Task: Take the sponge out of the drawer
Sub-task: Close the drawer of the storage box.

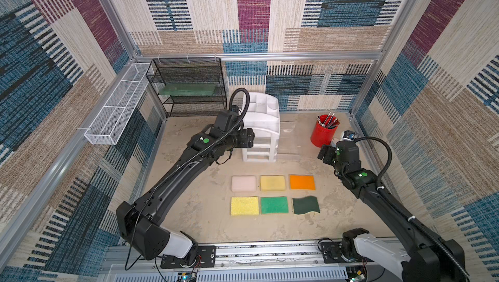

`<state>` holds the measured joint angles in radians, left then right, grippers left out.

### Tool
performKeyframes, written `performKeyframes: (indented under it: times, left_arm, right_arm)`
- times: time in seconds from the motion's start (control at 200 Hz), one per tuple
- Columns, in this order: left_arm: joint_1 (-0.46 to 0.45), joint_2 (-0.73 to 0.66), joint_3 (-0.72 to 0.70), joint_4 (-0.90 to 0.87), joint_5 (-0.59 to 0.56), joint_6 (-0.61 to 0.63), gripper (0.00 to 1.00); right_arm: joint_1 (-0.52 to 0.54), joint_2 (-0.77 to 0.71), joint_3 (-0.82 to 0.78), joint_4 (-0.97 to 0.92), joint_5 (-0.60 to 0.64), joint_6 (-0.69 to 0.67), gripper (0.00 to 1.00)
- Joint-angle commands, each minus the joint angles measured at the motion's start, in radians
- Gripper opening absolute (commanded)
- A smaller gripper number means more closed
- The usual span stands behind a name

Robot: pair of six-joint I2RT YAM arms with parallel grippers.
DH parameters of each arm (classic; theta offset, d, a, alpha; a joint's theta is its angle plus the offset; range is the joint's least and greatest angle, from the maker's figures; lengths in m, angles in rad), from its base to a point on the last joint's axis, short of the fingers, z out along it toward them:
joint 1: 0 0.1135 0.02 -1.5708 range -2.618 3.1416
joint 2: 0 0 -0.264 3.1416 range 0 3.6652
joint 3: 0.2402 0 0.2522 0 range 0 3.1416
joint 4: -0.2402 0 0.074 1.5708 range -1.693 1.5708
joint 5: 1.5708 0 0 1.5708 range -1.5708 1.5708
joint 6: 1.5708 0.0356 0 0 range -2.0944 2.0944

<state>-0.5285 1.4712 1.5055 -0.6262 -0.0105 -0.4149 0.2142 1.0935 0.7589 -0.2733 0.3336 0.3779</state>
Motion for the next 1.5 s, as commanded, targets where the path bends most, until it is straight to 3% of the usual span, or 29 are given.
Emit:
performKeyframes:
  times: [0.0, 0.3, 0.701, 1.112, 1.492]
  left_arm:
    - [0.065, 0.054, 0.028, 0.055, 0.153, 0.037, 0.79]
    - [0.165, 0.149, 0.079, 0.161, 0.312, 0.057, 0.80]
    - [0.179, 0.252, 0.150, 0.183, 0.433, 0.106, 0.80]
    - [0.191, 0.324, 0.181, 0.184, 0.541, 0.124, 0.79]
    - [0.193, 0.335, 0.146, 0.204, 0.581, 0.109, 0.76]
  right_arm:
    - [-0.006, 0.090, 0.042, -0.047, 0.025, 0.039, 0.95]
    - [0.002, 0.404, 0.192, -0.060, 0.001, 0.041, 0.95]
    - [0.019, 0.698, 0.377, -0.090, 0.015, 0.010, 0.95]
    - [0.069, 0.799, 0.504, -0.029, -0.160, -0.140, 0.96]
    - [0.109, 0.819, 0.526, 0.060, -0.274, -0.137, 0.99]
